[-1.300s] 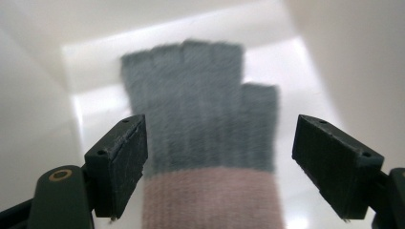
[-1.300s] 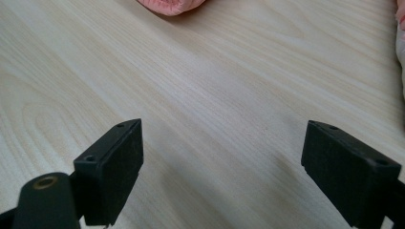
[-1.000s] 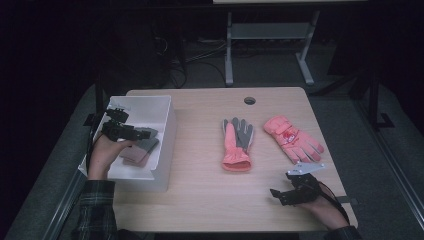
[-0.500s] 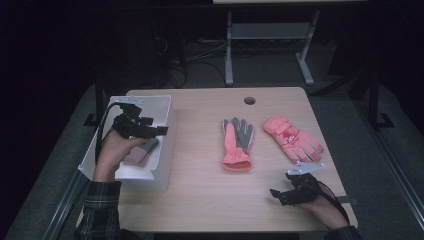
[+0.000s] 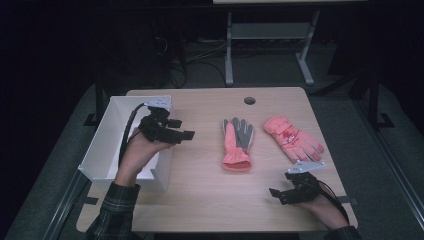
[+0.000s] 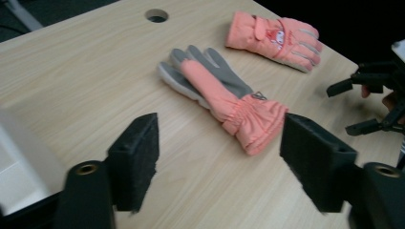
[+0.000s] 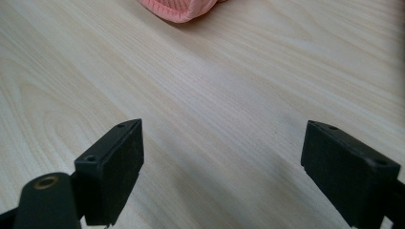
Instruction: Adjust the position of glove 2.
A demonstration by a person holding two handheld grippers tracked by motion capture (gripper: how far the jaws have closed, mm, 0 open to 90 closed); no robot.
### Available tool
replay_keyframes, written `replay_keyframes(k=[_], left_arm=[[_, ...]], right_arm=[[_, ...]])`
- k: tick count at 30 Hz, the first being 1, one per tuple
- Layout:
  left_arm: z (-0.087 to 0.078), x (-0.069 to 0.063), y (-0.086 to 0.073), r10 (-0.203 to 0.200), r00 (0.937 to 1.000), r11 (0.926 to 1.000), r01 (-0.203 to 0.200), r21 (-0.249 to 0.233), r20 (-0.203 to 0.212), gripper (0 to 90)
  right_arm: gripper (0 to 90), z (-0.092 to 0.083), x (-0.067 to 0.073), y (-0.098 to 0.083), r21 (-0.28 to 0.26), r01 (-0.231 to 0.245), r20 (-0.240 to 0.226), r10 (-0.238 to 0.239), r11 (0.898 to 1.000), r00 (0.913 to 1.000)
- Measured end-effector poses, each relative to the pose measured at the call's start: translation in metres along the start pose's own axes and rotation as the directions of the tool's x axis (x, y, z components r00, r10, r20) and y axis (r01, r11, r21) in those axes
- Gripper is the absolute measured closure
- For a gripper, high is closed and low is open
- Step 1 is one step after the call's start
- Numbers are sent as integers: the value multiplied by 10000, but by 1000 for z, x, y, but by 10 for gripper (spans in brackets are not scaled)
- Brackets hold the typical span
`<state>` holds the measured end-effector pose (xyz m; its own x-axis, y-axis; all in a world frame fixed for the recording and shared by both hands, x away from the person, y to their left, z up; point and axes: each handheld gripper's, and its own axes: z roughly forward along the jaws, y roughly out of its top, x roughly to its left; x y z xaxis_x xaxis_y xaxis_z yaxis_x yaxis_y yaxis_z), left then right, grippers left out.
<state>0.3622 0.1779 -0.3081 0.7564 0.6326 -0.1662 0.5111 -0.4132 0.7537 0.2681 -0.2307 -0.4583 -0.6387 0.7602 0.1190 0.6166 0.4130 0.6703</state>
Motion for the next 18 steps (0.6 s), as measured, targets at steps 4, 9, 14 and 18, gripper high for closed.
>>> replay_keyframes(k=[4, 9, 14, 18], left_arm=[[9, -12, 2, 267, 9995, 9996, -269, 130, 163, 457], [20, -23, 4, 518, 9979, 9985, -524, 145, 399, 747], [49, -39, 2, 955, 9927, 9911, -1018, 859, 743, 897], [71, -45, -3, 1035, 9915, 9851, -1131, 1292, 785, 898]], right_arm=[[146, 0, 0, 0, 50, -40, -43, 40, 10000, 10000], [150, 1, 1, 1, 62, -86, -74, 87, 9999, 9999], [275, -2, 1, 6, -149, -26, -37, 26, 9999, 10000], [445, -2, 3, 14, -272, -176, -190, 171, 9995, 9997]])
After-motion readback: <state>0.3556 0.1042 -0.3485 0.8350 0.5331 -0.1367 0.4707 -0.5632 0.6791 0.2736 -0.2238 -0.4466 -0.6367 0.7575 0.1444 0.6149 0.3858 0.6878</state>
